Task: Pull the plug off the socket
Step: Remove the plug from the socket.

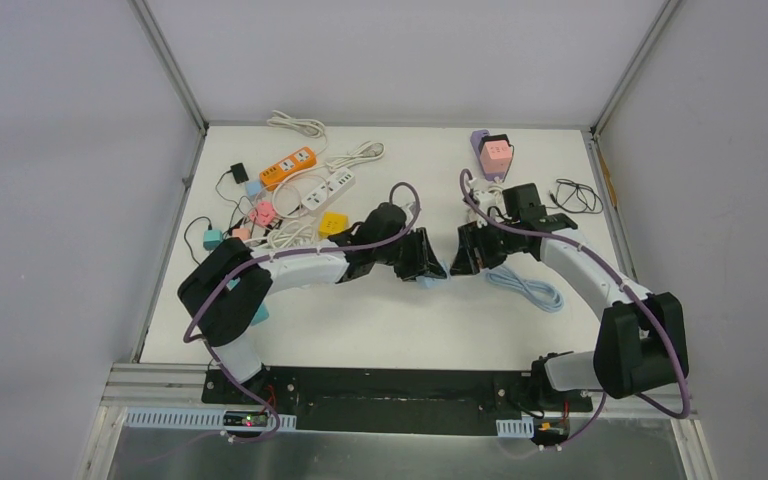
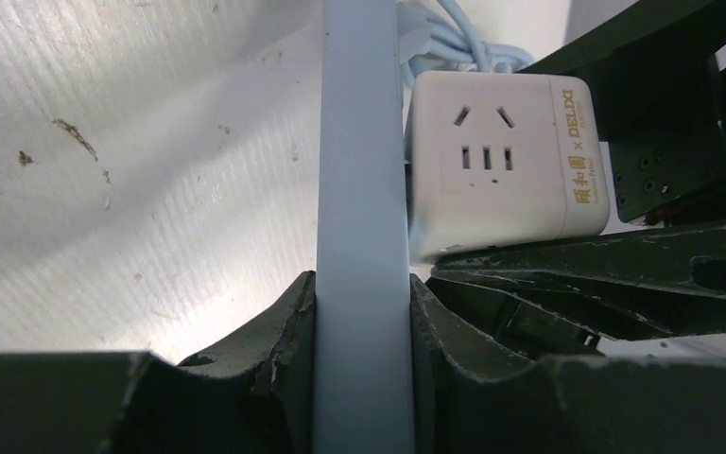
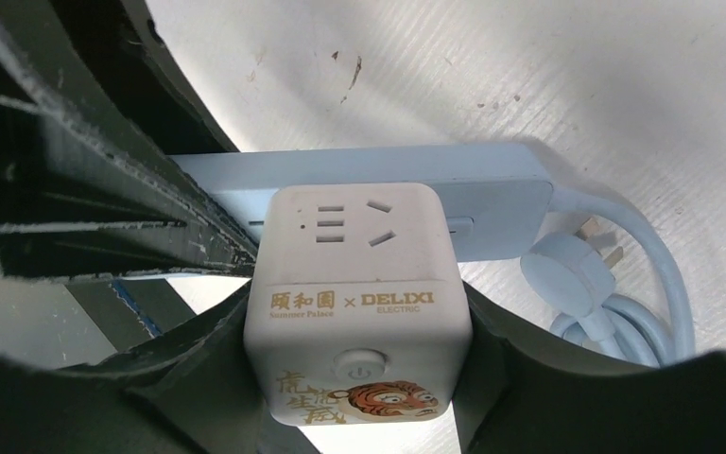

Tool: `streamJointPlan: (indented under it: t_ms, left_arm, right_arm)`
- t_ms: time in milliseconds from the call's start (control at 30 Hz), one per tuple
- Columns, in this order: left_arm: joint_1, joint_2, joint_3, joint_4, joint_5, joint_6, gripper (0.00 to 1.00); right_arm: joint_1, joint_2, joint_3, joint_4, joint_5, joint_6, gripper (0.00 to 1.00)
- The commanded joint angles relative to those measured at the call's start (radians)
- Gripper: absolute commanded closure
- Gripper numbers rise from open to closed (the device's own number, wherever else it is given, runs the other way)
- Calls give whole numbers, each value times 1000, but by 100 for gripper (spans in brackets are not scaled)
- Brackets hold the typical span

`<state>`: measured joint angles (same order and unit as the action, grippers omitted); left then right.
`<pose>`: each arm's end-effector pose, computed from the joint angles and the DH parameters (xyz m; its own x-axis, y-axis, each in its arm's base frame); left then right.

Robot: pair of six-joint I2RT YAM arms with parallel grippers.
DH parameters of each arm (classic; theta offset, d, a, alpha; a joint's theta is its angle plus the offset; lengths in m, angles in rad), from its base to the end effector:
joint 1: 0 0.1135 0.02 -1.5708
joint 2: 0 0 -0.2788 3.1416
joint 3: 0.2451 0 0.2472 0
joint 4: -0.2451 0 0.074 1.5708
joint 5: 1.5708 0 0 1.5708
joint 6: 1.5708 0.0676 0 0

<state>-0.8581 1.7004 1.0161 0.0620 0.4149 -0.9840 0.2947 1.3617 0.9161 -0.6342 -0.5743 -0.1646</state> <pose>0.2345 -0.3130 0.2057 -0.9660 -0.0477 -0.2542 0.1846 0.5614 -0.8067 0.2439 0.1124 0.2217 -0.7523 -0.3721 -0.5436 -0.6206 0.6772 0.3953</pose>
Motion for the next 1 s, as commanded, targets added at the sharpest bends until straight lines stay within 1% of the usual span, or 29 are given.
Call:
streamJointPlan:
  t_ms: [0,33,67,167,267,333,367,467,533,567,700,733,767,800,900,933,967]
  left_arm:
    - [66,-48,-151,307,58,-214,100]
    - [76,-53,-167,341,66,-235,100]
    - [79,-60,-169,338,67,-233,100]
    - [65,-69,-100,181,48,-107,100]
    - [26,-62,22,-122,-47,73,100]
    - [-2,-38,92,-234,-95,140,100]
    - [-10,-27,112,-263,-106,154,100]
    - [-15,-12,128,-275,-102,151,100]
    - [-8,-19,107,-230,-74,118,100]
    - [4,-27,76,-169,-44,79,100]
    - [79,-53,-108,230,73,-178,100]
    - [89,-61,-128,266,78,-200,100]
    - [92,-70,-127,246,75,-185,100]
    - [91,-81,-112,189,60,-141,100]
    - [66,-103,-30,-41,-22,20,100]
    - [60,-102,-13,-86,-32,50,100]
    - [59,-98,-8,-94,-32,54,100]
  right_arm:
    - [-43,-23,1,41,-2,-32,100]
    - [-47,-29,-9,46,-12,-31,100]
    - [-47,-34,-14,50,-21,-31,100]
    - [-45,-29,-14,54,-39,-28,100]
    - [-32,-8,9,45,-25,-24,100]
    - [-11,2,24,37,-7,-27,100]
    - [-1,7,31,32,0,-30,100]
    - [12,19,45,21,4,-31,100]
    - [12,20,46,19,8,-33,100]
    - [10,19,44,18,9,-33,100]
    - [-11,10,26,27,-9,-29,100]
    - [-14,8,21,29,-12,-27,100]
    - [-15,8,18,30,-16,-27,100]
    - [-15,8,17,31,-18,-27,100]
    - [-14,15,22,31,-25,-23,100]
    - [-11,17,26,27,-25,-24,100]
    - [-7,20,33,21,-24,-24,100]
